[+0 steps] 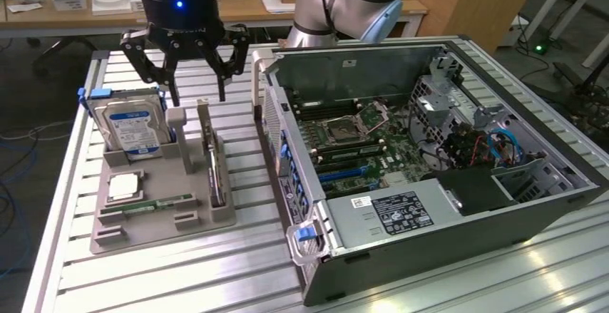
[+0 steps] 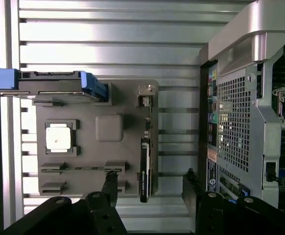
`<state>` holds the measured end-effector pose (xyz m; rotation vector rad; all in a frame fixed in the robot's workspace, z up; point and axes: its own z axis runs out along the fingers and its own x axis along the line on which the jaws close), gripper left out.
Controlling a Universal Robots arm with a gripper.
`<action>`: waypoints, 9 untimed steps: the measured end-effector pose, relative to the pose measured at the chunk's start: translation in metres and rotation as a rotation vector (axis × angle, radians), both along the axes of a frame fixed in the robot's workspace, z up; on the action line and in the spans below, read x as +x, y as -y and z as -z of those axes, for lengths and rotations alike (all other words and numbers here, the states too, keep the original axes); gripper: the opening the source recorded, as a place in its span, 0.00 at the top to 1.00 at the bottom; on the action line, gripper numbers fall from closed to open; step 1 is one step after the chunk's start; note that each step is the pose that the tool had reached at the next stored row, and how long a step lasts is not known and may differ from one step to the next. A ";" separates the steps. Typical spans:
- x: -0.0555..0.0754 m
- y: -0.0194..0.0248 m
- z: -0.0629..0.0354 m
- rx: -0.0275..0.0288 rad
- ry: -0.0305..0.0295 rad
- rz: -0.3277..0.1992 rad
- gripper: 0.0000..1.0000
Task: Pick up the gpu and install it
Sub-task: 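Pick up the gpu and move the gpu toward the slot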
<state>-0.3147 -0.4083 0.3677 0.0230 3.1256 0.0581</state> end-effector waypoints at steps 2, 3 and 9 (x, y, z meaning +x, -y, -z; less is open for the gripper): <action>0.000 0.0000 0.0000 0.0000 0.0000 0.000 0.35; 0.000 0.0000 0.0000 0.0000 0.0000 0.000 0.35; 0.000 0.0000 0.0000 0.0000 0.0002 0.000 0.35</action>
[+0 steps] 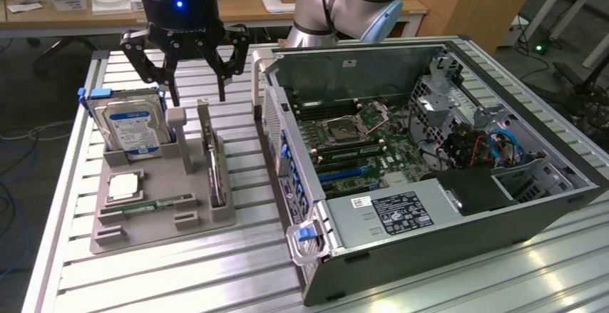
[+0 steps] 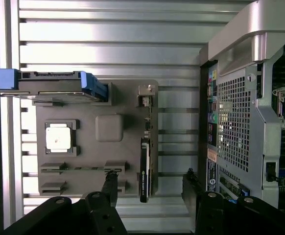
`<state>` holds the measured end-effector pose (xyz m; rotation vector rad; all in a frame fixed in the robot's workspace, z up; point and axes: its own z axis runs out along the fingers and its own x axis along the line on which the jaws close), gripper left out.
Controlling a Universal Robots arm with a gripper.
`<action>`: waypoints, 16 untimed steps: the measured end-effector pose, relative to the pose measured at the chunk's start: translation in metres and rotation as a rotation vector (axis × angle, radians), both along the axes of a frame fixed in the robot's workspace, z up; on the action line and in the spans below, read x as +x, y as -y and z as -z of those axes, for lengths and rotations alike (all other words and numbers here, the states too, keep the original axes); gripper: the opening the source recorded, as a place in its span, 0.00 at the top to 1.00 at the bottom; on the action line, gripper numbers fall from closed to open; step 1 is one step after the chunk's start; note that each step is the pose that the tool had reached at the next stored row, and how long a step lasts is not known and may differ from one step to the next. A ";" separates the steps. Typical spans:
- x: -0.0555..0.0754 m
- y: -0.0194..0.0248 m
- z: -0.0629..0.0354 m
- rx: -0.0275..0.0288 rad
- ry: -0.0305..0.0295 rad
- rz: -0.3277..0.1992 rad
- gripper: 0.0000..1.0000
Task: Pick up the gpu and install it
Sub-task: 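Pick up the gpu and move the gpu toward the slot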
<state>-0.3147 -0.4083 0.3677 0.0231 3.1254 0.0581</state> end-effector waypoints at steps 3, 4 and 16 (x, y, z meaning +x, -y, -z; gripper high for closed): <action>0.000 0.0000 0.0000 0.0000 0.0000 0.000 0.35; 0.000 0.0000 0.0000 0.0000 0.0000 0.000 0.35; 0.000 0.0003 0.0070 0.0006 0.0001 0.000 0.35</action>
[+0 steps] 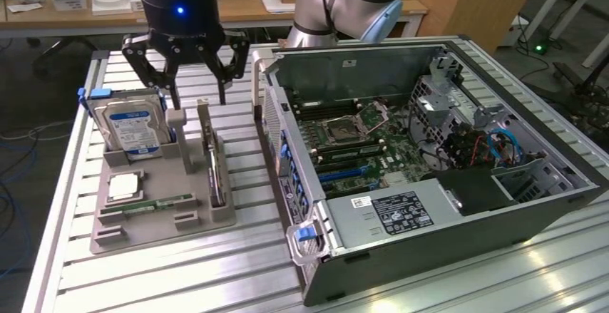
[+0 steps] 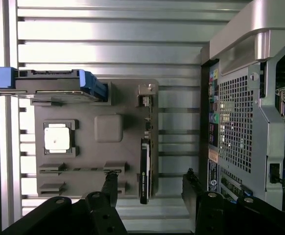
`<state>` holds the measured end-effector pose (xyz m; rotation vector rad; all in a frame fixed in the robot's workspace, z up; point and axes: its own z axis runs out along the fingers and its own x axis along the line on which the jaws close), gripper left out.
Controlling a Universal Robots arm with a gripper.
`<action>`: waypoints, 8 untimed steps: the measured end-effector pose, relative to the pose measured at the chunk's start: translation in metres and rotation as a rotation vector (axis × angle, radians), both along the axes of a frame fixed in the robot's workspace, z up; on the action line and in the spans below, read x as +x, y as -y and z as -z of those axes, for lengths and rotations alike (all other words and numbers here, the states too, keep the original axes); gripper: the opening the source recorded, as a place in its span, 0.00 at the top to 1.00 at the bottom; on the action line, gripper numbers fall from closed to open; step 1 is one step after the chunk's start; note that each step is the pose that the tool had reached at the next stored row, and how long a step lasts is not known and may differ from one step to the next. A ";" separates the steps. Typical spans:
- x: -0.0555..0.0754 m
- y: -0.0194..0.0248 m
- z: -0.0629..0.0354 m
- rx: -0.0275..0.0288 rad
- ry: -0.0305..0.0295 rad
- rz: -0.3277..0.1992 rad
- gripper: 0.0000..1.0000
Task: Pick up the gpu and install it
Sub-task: 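Pick up the gpu and move the gpu toward the slot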
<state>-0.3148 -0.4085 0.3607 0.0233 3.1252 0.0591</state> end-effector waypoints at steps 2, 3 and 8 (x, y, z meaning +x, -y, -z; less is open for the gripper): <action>0.000 0.0001 0.0035 0.0002 -0.0001 0.000 0.35; 0.000 0.0001 0.0049 0.0004 -0.0001 0.000 0.35; 0.000 0.0001 0.0093 0.0028 -0.0002 -0.013 0.35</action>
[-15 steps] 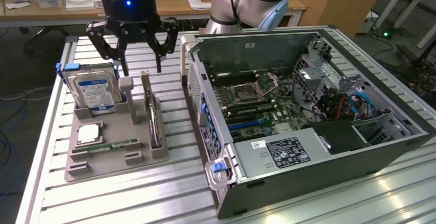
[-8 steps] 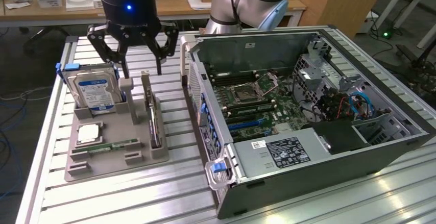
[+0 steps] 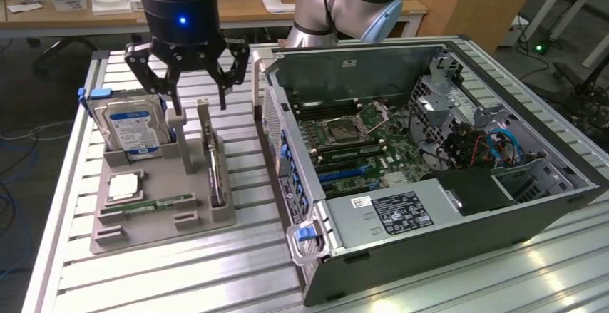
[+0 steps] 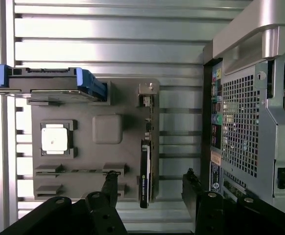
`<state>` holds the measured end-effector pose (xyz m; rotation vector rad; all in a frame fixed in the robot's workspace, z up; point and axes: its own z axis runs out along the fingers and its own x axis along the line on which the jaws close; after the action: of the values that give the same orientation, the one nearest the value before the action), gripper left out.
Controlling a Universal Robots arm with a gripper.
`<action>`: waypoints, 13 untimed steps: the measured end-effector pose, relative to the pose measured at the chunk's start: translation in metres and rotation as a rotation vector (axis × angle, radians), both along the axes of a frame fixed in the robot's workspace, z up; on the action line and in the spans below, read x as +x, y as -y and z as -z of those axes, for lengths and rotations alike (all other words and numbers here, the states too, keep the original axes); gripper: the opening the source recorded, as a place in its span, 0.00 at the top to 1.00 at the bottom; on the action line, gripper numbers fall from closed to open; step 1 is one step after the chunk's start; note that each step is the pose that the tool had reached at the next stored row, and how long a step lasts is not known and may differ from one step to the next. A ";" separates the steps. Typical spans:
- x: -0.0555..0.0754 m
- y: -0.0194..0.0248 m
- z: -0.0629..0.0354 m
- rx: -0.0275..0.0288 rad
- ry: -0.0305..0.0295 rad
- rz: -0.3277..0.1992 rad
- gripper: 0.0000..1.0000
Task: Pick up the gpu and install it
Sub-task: 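Pick up the gpu and move the gpu toward the slot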
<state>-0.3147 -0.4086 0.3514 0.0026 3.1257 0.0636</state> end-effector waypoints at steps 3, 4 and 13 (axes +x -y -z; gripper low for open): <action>0.000 0.0009 0.0010 0.0002 0.0000 -0.009 0.35; 0.000 0.0009 0.0012 0.0000 -0.0002 -0.009 0.35; 0.000 0.0009 0.0100 0.0041 0.0000 -0.009 0.35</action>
<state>-0.3148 -0.4095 0.3415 -0.0119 3.1257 0.0701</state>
